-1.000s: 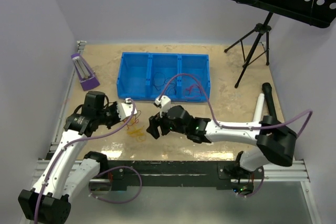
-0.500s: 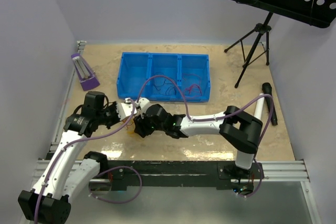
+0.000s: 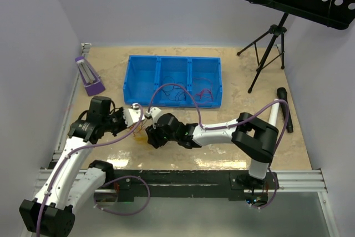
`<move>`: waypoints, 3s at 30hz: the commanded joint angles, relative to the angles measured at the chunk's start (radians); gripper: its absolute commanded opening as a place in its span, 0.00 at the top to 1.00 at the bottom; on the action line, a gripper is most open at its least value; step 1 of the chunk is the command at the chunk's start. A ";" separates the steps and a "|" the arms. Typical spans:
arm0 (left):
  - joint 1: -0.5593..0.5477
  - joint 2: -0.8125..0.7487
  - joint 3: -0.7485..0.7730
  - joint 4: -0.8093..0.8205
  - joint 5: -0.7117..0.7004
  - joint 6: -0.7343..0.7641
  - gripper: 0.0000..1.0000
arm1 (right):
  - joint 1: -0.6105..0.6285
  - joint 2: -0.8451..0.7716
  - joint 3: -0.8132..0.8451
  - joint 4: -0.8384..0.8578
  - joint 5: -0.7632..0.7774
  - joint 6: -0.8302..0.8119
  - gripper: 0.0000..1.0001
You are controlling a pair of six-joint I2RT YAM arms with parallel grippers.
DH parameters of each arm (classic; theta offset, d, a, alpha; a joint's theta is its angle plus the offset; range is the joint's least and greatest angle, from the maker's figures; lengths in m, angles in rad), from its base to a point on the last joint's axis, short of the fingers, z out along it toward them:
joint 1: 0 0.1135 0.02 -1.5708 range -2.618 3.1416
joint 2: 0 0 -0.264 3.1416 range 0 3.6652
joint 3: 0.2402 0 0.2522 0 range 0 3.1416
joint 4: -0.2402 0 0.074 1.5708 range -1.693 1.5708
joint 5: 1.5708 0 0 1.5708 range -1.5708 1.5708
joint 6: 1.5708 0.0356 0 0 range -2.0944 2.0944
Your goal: Untangle the cables
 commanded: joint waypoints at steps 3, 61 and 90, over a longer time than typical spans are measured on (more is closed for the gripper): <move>0.006 0.002 0.022 0.020 0.004 -0.031 0.92 | 0.005 -0.029 0.003 0.024 0.012 -0.002 0.52; 0.098 -0.050 -0.035 -0.069 -0.209 0.130 0.66 | -0.435 -0.926 0.067 -0.407 0.342 0.032 1.00; 0.096 -0.020 0.284 0.345 0.869 -0.447 0.00 | -0.434 -0.826 0.140 0.041 -0.445 0.214 1.00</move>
